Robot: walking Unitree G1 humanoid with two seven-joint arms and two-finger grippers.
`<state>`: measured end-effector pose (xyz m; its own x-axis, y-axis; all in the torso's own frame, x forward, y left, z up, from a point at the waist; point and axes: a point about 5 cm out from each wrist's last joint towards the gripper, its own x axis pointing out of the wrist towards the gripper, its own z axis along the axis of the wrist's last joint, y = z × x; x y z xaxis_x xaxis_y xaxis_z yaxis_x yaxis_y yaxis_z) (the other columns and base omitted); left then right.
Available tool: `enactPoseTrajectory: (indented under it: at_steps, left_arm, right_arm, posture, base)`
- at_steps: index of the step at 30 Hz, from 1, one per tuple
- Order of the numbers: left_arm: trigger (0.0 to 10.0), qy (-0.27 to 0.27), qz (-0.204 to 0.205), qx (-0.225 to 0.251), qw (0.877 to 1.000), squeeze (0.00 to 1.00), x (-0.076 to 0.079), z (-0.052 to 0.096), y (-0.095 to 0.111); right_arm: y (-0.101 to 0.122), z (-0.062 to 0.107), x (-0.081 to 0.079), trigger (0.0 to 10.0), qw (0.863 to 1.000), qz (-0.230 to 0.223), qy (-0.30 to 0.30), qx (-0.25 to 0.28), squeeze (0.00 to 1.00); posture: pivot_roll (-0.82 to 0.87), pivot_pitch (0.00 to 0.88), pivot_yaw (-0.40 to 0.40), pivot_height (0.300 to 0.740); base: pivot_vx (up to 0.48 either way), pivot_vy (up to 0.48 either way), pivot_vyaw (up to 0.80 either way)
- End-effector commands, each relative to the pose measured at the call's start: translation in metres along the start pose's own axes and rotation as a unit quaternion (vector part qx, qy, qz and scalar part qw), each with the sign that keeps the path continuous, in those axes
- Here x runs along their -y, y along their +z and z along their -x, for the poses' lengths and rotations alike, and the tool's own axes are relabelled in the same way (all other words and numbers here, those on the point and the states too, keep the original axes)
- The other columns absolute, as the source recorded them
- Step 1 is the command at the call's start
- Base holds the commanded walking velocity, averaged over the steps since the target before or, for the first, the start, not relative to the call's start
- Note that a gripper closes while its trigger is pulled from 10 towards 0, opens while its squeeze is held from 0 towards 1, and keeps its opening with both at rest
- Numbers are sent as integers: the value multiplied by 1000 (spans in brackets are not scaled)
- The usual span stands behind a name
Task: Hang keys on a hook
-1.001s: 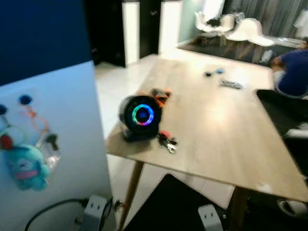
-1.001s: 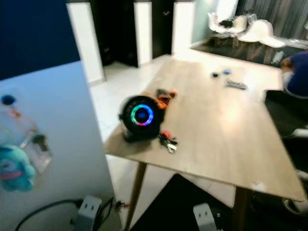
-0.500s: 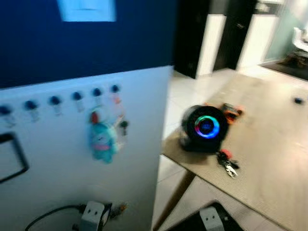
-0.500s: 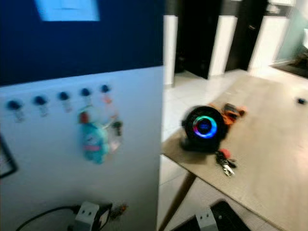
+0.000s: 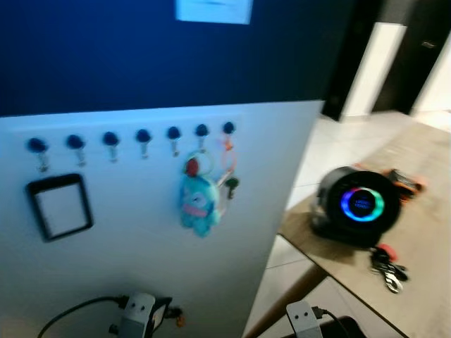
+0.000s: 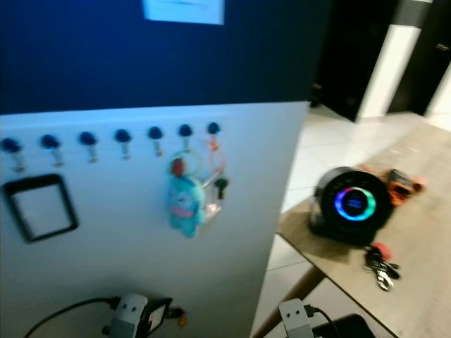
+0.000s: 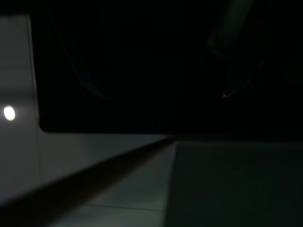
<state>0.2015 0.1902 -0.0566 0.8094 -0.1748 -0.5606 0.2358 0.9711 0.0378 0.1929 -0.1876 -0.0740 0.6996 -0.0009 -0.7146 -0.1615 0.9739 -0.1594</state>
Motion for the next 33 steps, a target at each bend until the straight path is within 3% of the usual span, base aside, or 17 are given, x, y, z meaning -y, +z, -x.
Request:
enactPoseTrajectory:
  at_steps: [1, 24, 33]
  left_arm:
    - [10000, 12, 4, 6, 1000, 0, -7, 0, 3]
    - [10000, 5, 10, -7, 1000, 0, -8, 0, 2]
    - [10000, 2, 14, -6, 1000, 0, -6, 0, 2]
  right_arm:
    - [-1, 0, -1, 10000, 1000, -4, -1, -4, 0]
    - [-2, 1, -2, 10000, 1000, -5, 2, -5, 0]
    - [-4, 1, 0, 10000, 1000, -25, -5, -8, 0]
  posture:
    - [101, 18, -47, 740]
    - [101, 23, -45, 740]
    - [100, 24, -44, 740]
  base:
    - [0, 0, 800]
    - [0, 0, 723]
    - [0, 0, 96]
